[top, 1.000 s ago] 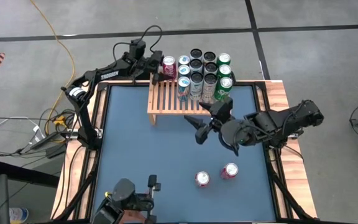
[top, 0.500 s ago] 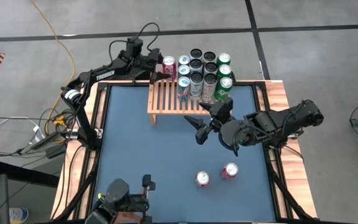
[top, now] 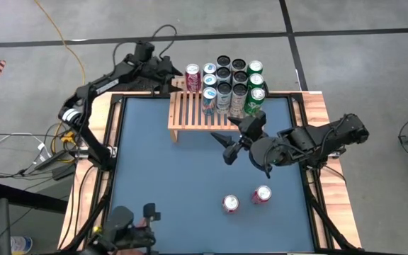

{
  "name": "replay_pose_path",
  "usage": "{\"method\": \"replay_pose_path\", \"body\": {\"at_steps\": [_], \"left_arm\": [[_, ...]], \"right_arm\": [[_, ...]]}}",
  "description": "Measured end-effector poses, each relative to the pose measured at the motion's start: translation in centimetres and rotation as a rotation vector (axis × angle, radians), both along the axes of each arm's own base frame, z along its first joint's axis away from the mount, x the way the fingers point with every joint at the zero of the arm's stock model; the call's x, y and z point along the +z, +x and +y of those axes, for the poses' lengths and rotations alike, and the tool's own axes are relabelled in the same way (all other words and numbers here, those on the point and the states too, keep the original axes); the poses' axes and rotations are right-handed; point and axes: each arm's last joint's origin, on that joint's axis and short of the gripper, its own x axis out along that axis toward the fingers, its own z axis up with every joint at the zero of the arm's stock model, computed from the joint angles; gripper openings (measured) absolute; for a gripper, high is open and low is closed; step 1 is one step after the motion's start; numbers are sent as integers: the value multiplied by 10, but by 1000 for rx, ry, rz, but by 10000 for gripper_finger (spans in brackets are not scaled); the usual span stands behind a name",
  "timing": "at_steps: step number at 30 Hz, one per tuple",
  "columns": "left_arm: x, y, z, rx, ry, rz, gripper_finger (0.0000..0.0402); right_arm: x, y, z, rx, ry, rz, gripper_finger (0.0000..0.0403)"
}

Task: Place canned beverage on shelf
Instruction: Put the right red soda can on the shelf aligned with the other red soda can

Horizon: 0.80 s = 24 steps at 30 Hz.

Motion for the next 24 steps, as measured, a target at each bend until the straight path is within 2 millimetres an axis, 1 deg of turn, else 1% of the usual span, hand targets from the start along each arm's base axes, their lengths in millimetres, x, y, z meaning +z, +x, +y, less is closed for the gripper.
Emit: {"method": "replay_pose_path", "body": {"at_steps": [2, 5, 7, 9, 13, 16, 19, 22, 24], "left_arm": [[13, -11, -7, 24, -7, 3, 359], [31, -23, -22, 41, -13, 11, 359], [42, -30, -36, 34, -46, 3, 359], [54, -35, -49, 4, -74, -26, 359], [76, -36, -77, -66, -141, -96, 359], [89, -33, -99, -117, -150, -124, 359], [99, -29, -120, -166, -121, -135, 359], [106, -26, -136, -193, -90, -141, 359], [109, -24, -144, -204, -85, -144, 359]], "right_arm": [[-3, -3, 2, 3, -7, 31, 279], [-7, -15, 4, 6, 15, 83, 279], [-12, -30, 5, 0, 65, 139, 279], [-21, -45, 6, -17, 151, 209, 279], [-36, -70, 12, -54, 333, 389, 279], [-46, -78, 24, -50, 405, 502, 279], [-61, -81, 42, -38, 447, 524, 279], [-78, -86, 58, -118, 531, 519, 279], [-94, -90, 69, -189, 605, 517, 279]]}}
